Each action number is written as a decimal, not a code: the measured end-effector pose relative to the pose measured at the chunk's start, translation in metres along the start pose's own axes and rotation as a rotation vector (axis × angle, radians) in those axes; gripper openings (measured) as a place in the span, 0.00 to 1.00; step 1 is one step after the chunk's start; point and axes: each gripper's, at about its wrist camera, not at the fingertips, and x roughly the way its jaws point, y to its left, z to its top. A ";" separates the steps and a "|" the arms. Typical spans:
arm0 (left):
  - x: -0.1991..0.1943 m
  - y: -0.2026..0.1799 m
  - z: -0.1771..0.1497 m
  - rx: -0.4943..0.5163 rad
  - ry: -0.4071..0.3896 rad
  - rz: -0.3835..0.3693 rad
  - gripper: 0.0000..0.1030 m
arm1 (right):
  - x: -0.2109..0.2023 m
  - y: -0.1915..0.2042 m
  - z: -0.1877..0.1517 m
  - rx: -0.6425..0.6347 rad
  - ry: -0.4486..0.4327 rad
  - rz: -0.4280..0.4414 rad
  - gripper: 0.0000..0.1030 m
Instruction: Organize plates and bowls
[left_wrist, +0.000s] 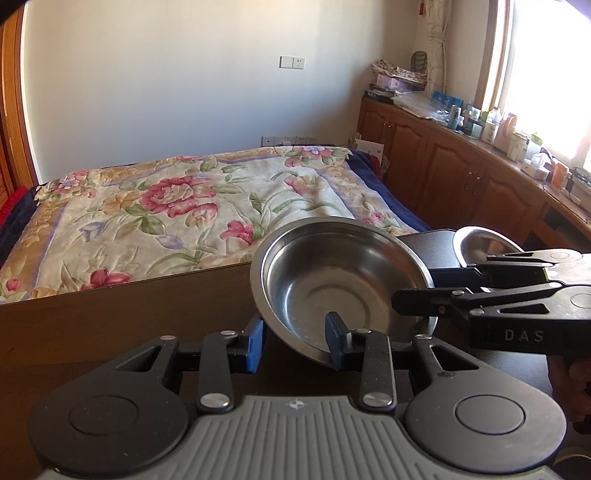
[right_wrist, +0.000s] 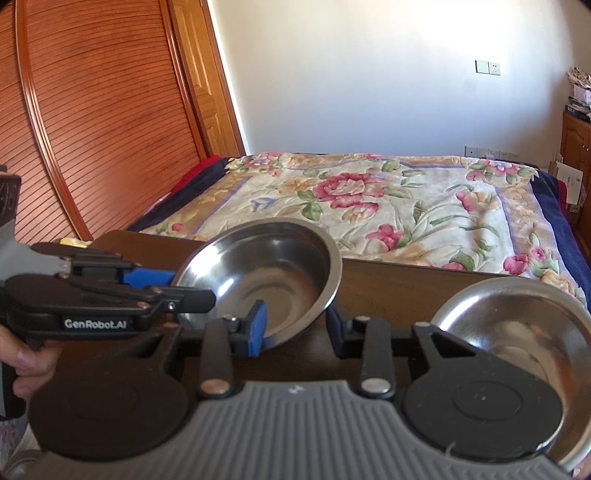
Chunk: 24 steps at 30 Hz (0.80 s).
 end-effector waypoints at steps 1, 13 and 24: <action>-0.004 -0.001 0.000 0.001 -0.004 -0.004 0.35 | -0.002 0.000 0.000 0.001 -0.001 -0.001 0.34; -0.062 -0.021 0.007 0.024 -0.095 -0.037 0.35 | -0.048 0.006 0.013 -0.003 -0.076 -0.001 0.33; -0.104 -0.040 -0.009 0.059 -0.124 -0.059 0.35 | -0.084 0.018 0.000 -0.005 -0.087 -0.003 0.33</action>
